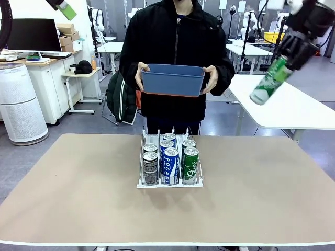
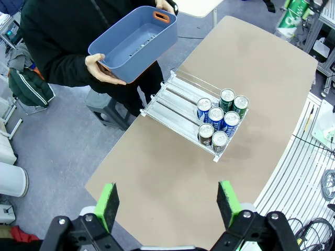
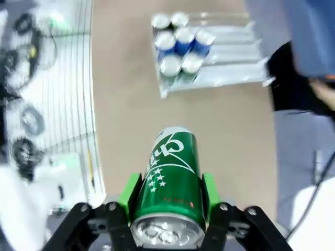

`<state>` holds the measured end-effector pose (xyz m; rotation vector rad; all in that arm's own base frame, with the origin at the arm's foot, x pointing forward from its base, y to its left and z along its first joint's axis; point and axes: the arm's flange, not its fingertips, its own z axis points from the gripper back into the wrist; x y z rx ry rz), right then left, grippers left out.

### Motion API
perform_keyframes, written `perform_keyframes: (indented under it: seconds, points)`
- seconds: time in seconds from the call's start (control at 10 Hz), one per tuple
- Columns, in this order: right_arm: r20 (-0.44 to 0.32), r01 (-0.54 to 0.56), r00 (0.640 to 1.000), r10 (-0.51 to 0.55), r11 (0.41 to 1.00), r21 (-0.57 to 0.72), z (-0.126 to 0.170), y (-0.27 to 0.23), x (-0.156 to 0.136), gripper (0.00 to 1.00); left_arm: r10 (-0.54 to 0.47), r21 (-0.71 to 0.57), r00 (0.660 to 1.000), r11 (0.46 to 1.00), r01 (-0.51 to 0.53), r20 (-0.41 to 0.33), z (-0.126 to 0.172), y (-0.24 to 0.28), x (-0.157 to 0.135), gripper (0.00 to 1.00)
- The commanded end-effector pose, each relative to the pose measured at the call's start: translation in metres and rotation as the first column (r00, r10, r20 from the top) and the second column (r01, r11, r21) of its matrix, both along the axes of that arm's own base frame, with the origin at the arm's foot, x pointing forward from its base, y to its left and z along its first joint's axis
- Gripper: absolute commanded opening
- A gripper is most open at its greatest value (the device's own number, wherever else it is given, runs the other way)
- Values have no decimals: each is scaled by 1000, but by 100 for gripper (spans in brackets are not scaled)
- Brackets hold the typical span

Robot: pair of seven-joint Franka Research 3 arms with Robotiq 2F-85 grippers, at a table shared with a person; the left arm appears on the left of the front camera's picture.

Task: Fill the beverage cans into the dispenser.
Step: Place the picked Sprite in the line of the Automatic Can Dispenser with the same cans.

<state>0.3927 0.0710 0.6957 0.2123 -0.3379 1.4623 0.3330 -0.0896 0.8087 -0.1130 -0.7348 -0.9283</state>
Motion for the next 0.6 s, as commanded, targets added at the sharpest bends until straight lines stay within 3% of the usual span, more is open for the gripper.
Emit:
perform_keyframes:
  seconds: [0.0, 0.3, 0.4, 0.5]
  points:
    - [45, -163, 985, 169, 980, -112, -24, -5, -21, 59, 2, -4, 1000, 1000, -2, 6, 0, 1, 1, 100]
    - [14, -373, 919, 393, 882, -289, -53, 8, -31, 59, 2, -4, 1000, 1000, -2, 6, 0, 1, 1, 100]
    - [22, -343, 930, 368, 885, -316, -58, 15, -26, 59, 2, -4, 1000, 1000, -2, 6, 0, 1, 1, 100]
    - [-18, -323, 944, 328, 918, -228, -48, 3, -32, 59, 2, -4, 1000, 1000, -2, 6, 0, 1, 1, 100]
